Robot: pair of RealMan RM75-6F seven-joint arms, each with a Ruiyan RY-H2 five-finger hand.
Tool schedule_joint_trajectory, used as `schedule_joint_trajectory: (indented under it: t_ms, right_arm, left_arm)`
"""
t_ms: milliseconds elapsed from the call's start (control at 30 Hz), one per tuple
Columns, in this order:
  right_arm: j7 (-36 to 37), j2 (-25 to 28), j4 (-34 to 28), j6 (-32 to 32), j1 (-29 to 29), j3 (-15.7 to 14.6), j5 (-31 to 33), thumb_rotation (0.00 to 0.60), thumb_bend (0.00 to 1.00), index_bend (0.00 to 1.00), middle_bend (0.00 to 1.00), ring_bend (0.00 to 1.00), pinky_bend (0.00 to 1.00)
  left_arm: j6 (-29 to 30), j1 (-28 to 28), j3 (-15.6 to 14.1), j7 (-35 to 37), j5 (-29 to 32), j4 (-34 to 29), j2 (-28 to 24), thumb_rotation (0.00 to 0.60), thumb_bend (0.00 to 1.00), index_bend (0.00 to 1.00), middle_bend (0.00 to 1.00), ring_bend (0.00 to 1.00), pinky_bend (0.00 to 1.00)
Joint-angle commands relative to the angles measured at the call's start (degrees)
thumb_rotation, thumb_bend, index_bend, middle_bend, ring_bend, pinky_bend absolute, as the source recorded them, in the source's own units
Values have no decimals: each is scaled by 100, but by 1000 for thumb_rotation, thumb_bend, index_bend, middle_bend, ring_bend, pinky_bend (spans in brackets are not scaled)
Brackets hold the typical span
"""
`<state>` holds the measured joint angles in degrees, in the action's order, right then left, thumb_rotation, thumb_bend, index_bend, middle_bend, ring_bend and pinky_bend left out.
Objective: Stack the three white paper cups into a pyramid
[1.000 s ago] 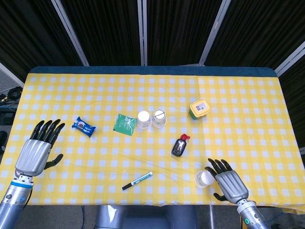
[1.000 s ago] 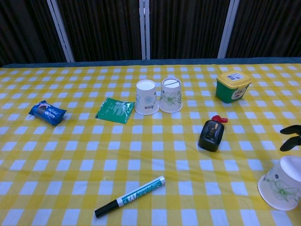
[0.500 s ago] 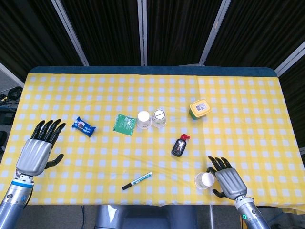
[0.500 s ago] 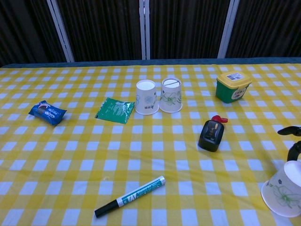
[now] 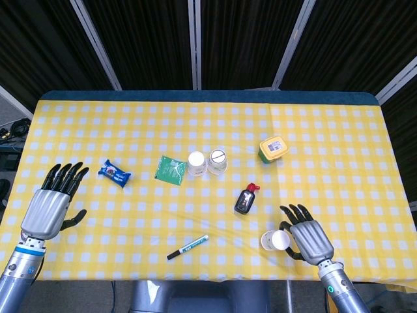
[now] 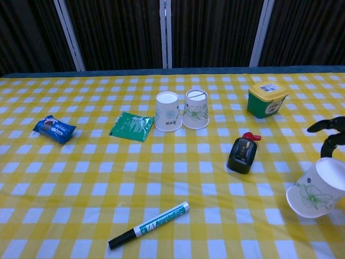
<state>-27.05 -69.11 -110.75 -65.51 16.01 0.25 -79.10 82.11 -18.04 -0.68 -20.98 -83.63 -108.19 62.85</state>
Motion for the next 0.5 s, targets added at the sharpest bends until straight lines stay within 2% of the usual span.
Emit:
schedule_joint_trajectory:
  t_ms: [33,300,500]
  right_arm:
    - [-10,102,-134,43,186,255,199,600,242,490,80,0,0]
    - [-38,20,-116,425,919,1085,1095,600,241,489,84,0,0]
    - [-257,-422,227,683,1666,1705,1771,600,236,492,95,0,0]
  left_arm:
    - [-45,3,48,35,48,15,-13,600,255,0,0,0,0]
    - [-225,-22,216,149,259,73,-47,600,255,0,0,0,0]
    - [-342,-49,343,370,418,146,-102,600,256,0,0,0,0]
